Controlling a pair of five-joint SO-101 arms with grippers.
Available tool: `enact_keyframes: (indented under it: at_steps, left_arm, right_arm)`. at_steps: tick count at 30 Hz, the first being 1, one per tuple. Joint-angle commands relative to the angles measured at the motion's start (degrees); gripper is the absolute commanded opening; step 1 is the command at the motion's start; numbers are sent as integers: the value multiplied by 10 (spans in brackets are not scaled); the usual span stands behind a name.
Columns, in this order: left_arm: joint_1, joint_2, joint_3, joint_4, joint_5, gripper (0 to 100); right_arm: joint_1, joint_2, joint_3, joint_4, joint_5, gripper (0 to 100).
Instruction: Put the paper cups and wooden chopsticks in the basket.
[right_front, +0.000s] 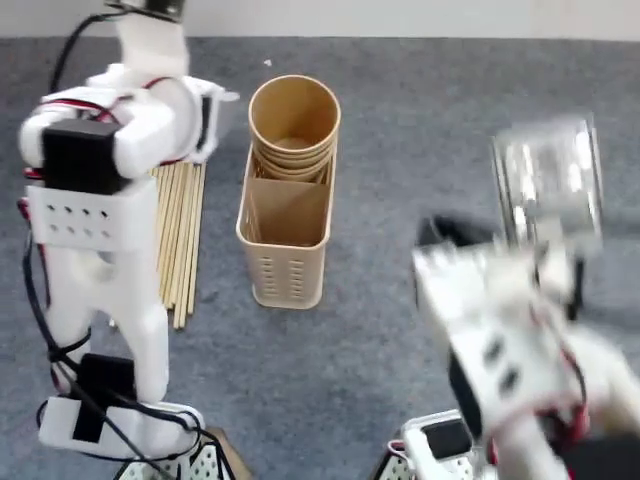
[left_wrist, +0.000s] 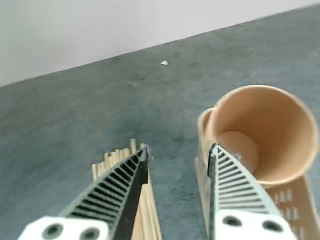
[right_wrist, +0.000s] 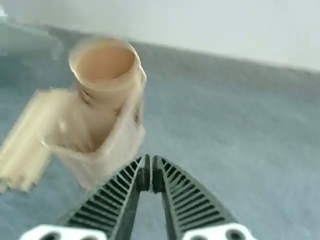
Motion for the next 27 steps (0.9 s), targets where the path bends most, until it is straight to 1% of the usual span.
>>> enact_keyframes:
  at_steps: [1, 4, 6, 8, 10, 14, 18, 21, 23, 24, 27]
  left_arm:
    - [38, -15, -19, -4, 0, 220]
    - [53, -14, 10, -23, 0, 220]
    - [53, -14, 65, -45, 1, 220]
    - [51, -14, 130, -77, 1, 220]
    - [42, -16, 207, -122, 0, 220]
    - [36, -19, 341, -234, 0, 220]
    - [41, -15, 402, -291, -2, 219]
    - [43, -19, 400, -301, -2, 219]
    - [42, -21, 374, -299, -2, 219]
    - [40, -21, 356, -291, -2, 219]
    - [44, -21, 297, -227, -2, 220]
  right_arm:
    - [19, -202, 289, -30, 48, 5]
    - [20, -347, 496, -91, 71, 5]
    - [28, -429, 584, -122, 105, 5]
    - [46, -481, 601, -133, 133, 5]
    - [51, -497, 608, -132, 137, 5]
    - [51, -476, 607, -124, 137, 5]
    - [50, -439, 607, -124, 137, 5]
    - [50, -415, 607, -125, 137, 5]
    - [50, -407, 607, -125, 137, 5]
    - [50, -404, 607, -125, 137, 5]
    - [50, -402, 608, -125, 137, 5]
